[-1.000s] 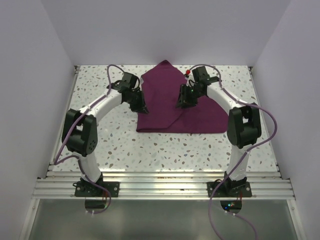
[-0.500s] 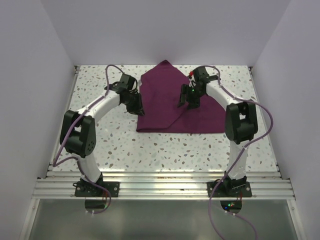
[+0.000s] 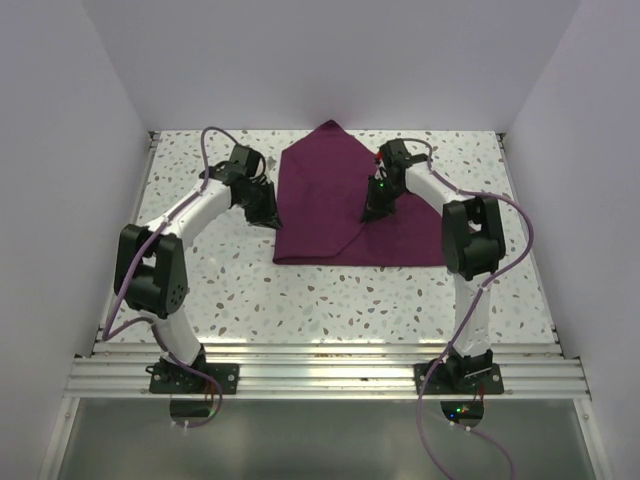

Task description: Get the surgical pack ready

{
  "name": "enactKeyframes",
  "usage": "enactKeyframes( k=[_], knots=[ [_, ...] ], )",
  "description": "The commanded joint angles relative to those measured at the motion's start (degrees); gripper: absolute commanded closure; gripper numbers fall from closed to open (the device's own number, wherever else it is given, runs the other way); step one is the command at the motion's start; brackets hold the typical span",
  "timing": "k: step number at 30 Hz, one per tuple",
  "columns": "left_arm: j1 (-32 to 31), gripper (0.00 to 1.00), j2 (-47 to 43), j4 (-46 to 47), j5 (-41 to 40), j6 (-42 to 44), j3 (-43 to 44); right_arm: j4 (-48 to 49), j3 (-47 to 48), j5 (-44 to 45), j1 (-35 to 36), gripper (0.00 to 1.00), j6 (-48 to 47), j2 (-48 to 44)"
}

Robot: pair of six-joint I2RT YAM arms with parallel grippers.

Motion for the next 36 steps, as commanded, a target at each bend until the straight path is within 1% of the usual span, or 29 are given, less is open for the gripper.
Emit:
enactKeyframes(
  k=[1, 2, 6, 13, 18, 23, 27, 29, 31, 36],
  knots=[
    [1.0, 0.83, -2.6, -0.6, 0.8, 1.6, 0.2, 0.5, 2.9, 0.9, 0.0, 0.97, 0.8, -0.7],
    [1.1, 0.83, -2.7, -0.6, 0.7, 1.5, 0.1, 0.3, 3.0, 0.9, 0.1, 1.00, 0.8, -1.1],
    [1.3, 0.83, -2.6, -0.1, 0.8, 1.5, -0.6, -0.6, 4.0, 3.2, -0.2, 1.00, 0.0, -2.8],
    [1.3, 0.82, -1.2, 4.3, 6.3, 0.1, -6.0, -1.9, 4.4, 2.5, -0.7, 1.00, -0.9, -1.5],
    [1.3, 0.84, 0.4, 7.9, 9.4, -1.9, -8.5, -2.9, 5.7, 3.6, -0.8, 1.00, -1.6, -2.1],
    [1.3, 0.85, 0.9, 8.1, 8.8, -2.2, -10.1, -5.1, 7.3, 5.2, -1.1, 1.00, -2.8, -2.0],
    [1.3, 0.85, 2.2, 8.1, 7.7, -2.6, -12.9, -4.4, 5.8, 5.1, -1.1, 1.00, -2.9, -1.9],
    [1.3, 0.88, 3.3, 8.1, 7.8, -2.7, -14.8, -4.0, 4.8, 5.1, -1.0, 1.00, -2.9, -1.3],
    [1.3, 0.89, 3.4, 8.6, 7.3, -2.7, -16.8, -3.9, 4.1, 5.3, -1.0, 1.00, -3.0, -0.9],
    [1.3, 0.90, 2.9, 6.7, 4.5, -1.8, -16.8, -4.2, 2.6, 6.0, -1.2, 1.00, -3.2, -1.0]
  ],
)
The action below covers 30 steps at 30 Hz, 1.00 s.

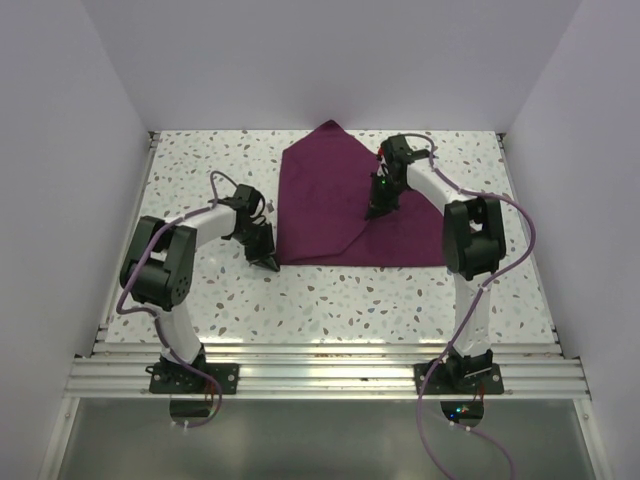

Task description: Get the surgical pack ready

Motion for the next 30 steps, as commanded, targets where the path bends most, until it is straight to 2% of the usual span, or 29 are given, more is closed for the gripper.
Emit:
enactKeyframes(
  k=[1, 7, 13, 22, 28, 29, 30],
  knots=[
    [0.4, 0.90, -0.9, -0.1, -3.0, 0.7, 0.9, -0.8, -1.1, 2.9, -1.0, 1.00, -1.1, -1.2],
    [0.4, 0.91, -6.8, -2.1, -3.2, 0.8, 5.3, -0.9, -1.9, 3.3, -1.0, 0.93, -2.0, -1.7],
    [0.4, 0.91, -10.1, 1.4, 0.3, -0.6, 8.6, -1.2, -1.9, 3.3, -1.2, 0.93, -2.2, -1.6],
    [0.1, 0.92, -2.7, 7.9, 7.5, -3.7, 6.1, -1.5, -1.9, 3.0, -1.2, 0.91, -2.4, -1.6],
    [0.1, 0.93, 0.3, 9.2, 6.2, -2.8, 0.9, -2.7, -1.4, 3.8, -2.1, 0.70, -2.3, -1.8],
    [0.1, 0.93, 0.3, 8.8, 5.5, -2.6, 0.3, -2.6, -1.5, 4.4, -2.8, 0.59, -2.2, -2.8],
    [0.1, 0.93, 0.3, 8.3, 4.6, -1.9, 0.1, -2.1, -2.0, 5.3, -3.2, 0.53, -1.8, -3.7]
  ],
)
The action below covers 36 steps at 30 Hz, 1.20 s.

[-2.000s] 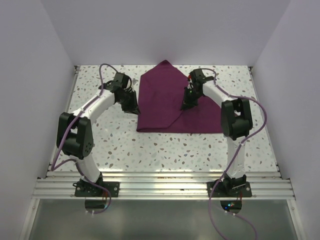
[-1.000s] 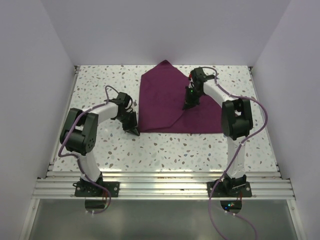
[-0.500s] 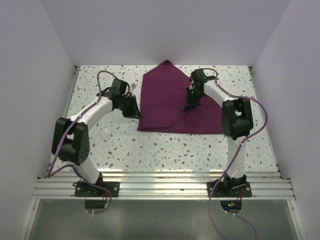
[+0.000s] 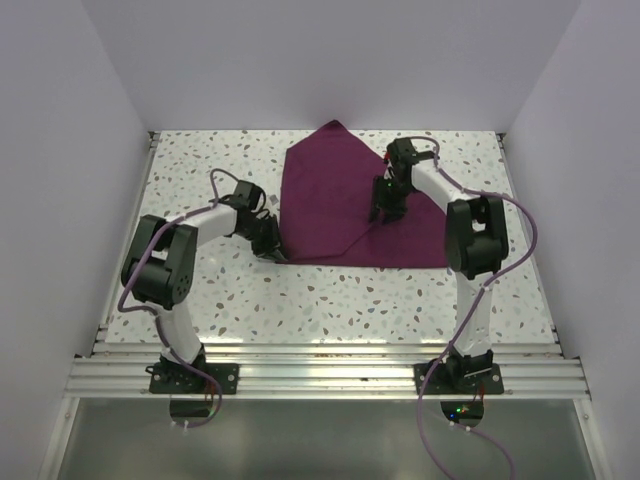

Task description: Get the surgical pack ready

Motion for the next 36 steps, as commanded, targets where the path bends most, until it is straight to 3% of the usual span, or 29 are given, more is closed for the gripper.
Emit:
enactKeyframes(
  k=[1, 5, 12, 16, 25, 31, 36],
  knots=[
    [0.1, 0.93, -0.9, 0.9, -1.1, 1.4, -1.1, -0.5, -0.9, 5.2, -2.0, 0.38, 0.2, -4.6],
    [0.1, 0.92, -3.6, -0.5, -2.8, 3.0, -0.2, 1.8, -4.5, 12.5, -5.5, 0.23, 2.1, -10.4],
    [0.1, 0.88, -6.3, -2.4, -4.2, 5.1, 3.6, 6.7, -10.2, 23.0, -14.3, 0.18, 4.5, -15.1],
    [0.1, 0.86, -7.1, -2.4, -4.1, 5.8, 4.7, 7.1, -11.5, 22.6, -21.3, 0.16, 4.6, -13.8],
    [0.1, 0.84, -9.2, -2.7, -3.4, 5.9, 3.7, 10.9, -16.4, 19.6, -29.6, 0.24, 3.3, -11.4],
    [0.1, 0.83, -9.9, -3.6, -3.0, 6.2, 3.3, 12.9, -16.9, 14.3, -30.1, 0.35, 1.4, -8.1],
    [0.1, 0.83, -10.2, -4.2, -3.3, 6.1, 3.9, 14.0, -19.3, 11.8, -30.0, 0.38, 2.0, -7.6]
  ],
)
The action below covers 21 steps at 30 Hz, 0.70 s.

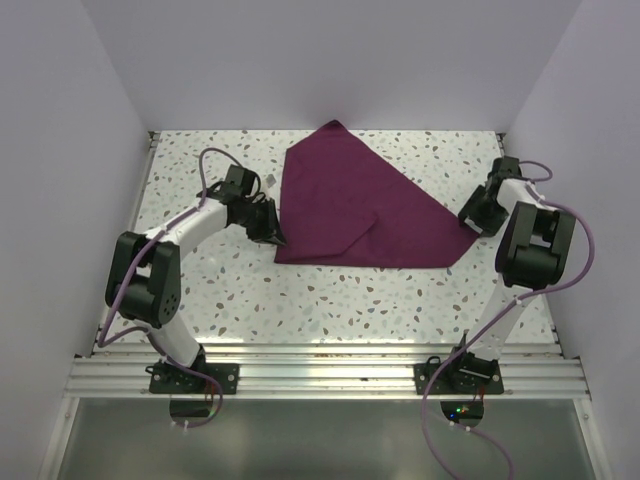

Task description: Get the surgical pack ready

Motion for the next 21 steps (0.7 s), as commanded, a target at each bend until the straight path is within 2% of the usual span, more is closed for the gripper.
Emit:
enactKeyframes(
  k=[1, 2, 5, 6, 7, 14, 18, 21],
  knots=[
    [0.2, 0.83, -2.1, -0.9, 0.3, 1.4, 1.0, 2.3, -2.9, -3.2, 0.2, 0.38, 0.1, 0.2],
    [0.1, 0.83, -1.9, -1.0, 0.3, 1.3, 1.2, 2.7, -3.3, -3.2, 0.2, 0.39, 0.0, 0.2],
    [0.2, 0.83, -1.7, -1.3, 0.3, 1.2, 1.7, 2.8, -3.3, -5.0, 0.2, 0.49, -0.8, 0.8],
    [0.2, 0.83, -1.7, -1.6, 0.2, 1.2, 2.1, 3.2, -3.4, -7.2, 0.2, 0.61, -0.5, 0.2],
    [0.2, 0.83, -1.7, -1.6, 0.2, 1.2, 2.3, 3.6, -3.7, -7.2, 0.3, 0.61, -0.5, 0.2],
    [0.3, 0.83, -0.8, -3.4, -0.5, 1.3, 5.1, 3.5, -3.2, -10.4, 1.4, 0.85, 1.1, -4.8],
    [0.3, 0.83, 0.0, -4.9, -1.1, 1.3, 8.4, 1.9, -1.8, -11.6, 3.7, 0.92, 1.8, -8.4],
    [0.2, 0.70, 0.7, -4.9, 1.0, 1.3, 10.9, 0.1, 0.3, -12.5, 6.2, 0.96, 2.0, -11.6]
  ],
)
